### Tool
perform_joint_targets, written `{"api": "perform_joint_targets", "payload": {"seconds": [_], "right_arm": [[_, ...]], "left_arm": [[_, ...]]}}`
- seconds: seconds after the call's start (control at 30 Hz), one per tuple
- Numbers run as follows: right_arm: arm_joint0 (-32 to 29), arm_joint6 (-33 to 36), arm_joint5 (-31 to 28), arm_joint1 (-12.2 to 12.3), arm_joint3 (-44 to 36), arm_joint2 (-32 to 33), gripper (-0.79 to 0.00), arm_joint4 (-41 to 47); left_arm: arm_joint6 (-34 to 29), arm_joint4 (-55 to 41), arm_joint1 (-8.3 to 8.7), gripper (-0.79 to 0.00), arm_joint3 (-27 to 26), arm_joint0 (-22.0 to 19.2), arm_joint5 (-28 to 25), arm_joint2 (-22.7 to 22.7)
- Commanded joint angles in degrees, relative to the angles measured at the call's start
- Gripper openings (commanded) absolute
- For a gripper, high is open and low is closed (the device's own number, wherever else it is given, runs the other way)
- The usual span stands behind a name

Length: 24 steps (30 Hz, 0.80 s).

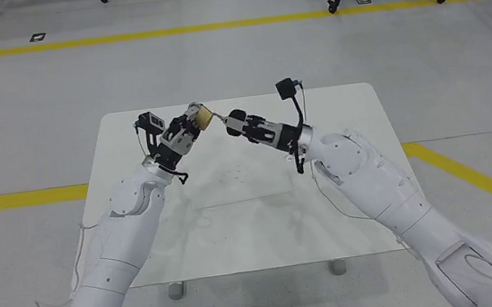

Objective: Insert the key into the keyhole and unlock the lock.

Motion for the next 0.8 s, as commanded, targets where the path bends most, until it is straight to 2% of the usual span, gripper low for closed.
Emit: {"api": "perform_joint_targets", "payload": {"seconds": [0.0,0.23,0.47,0.77], "right_arm": [[-0.1,3.4,0.1,0.1,-0.1,0.5,-0.785,2.0],[-0.8,5.2,1.6,0.2,-1.1,1.2,-0.785,2.0],[-1.0,5.4,2.5,-0.2,-1.4,1.1,-0.785,1.7],[-0.6,6.4,3.2,-0.7,-1.2,0.9,-0.785,2.3]], "left_arm": [[1.4,0.3,-0.16,-0.785,0.0,0.2,-0.7,-0.2],[4.3,4.1,-0.50,-0.785,-0.3,0.8,-3.6,-0.8],[10.0,11.6,-0.76,-0.785,-1.8,1.9,-7.4,-1.3],[12.1,15.0,-1.07,-0.785,-3.5,3.1,-6.6,-1.8]]}}
